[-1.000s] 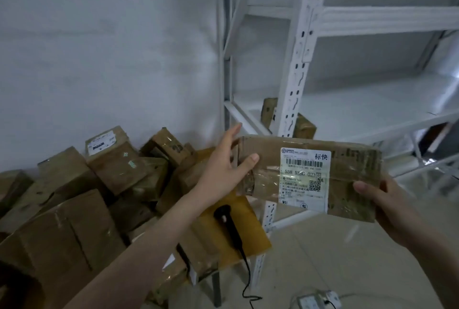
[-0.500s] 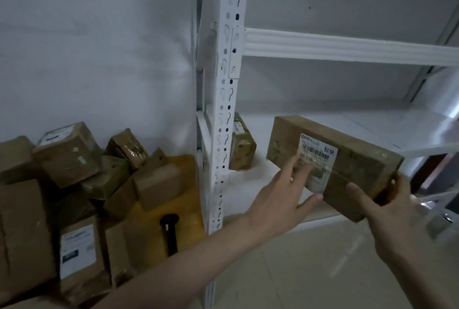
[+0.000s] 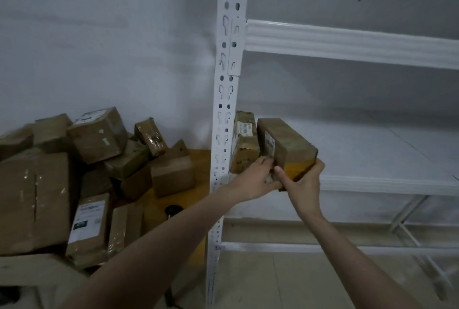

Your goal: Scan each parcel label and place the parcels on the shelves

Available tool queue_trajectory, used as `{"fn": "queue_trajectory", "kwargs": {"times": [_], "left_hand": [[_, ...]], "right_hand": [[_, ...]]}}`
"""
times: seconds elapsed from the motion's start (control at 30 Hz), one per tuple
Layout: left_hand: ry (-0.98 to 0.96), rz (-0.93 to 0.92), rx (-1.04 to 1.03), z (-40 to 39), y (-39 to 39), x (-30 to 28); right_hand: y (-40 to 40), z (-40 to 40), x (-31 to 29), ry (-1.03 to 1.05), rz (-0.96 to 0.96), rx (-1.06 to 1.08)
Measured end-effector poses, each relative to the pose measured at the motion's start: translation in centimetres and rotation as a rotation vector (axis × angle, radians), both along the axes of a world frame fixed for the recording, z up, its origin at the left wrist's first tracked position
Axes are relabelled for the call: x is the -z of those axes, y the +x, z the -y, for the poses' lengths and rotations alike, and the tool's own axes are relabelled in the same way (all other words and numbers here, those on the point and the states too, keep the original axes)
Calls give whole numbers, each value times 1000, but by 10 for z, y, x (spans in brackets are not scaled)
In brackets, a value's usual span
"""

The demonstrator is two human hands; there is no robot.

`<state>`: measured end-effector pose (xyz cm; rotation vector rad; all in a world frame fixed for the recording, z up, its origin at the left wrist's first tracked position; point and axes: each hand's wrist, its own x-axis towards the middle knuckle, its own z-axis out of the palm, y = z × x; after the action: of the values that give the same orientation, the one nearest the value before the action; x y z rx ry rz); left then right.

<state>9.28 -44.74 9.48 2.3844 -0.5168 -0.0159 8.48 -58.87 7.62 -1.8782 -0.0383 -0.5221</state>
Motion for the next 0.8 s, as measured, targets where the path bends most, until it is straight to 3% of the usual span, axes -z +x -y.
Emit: {"fn": "queue_trajectory", "kwargs": {"times": [0.23,0.43,0.6,0.7,0.8], "left_hand": [[29,193,-208,1,15,12],[124,218,-143,-25,11,21],[236,162,-137,-88,-14,45],[300,64,-258,-144,-34,63],[353,-27,-411,-206,-58,78]], "right_hand": [[38,-3,22,-37,-19,-87],[64,-12,24,-65,-48,-64],[34,-46,21,-194,298,139],[-1,-86,26,-258,484,-41],[-30,-137,44,-318,455,-310]]}}
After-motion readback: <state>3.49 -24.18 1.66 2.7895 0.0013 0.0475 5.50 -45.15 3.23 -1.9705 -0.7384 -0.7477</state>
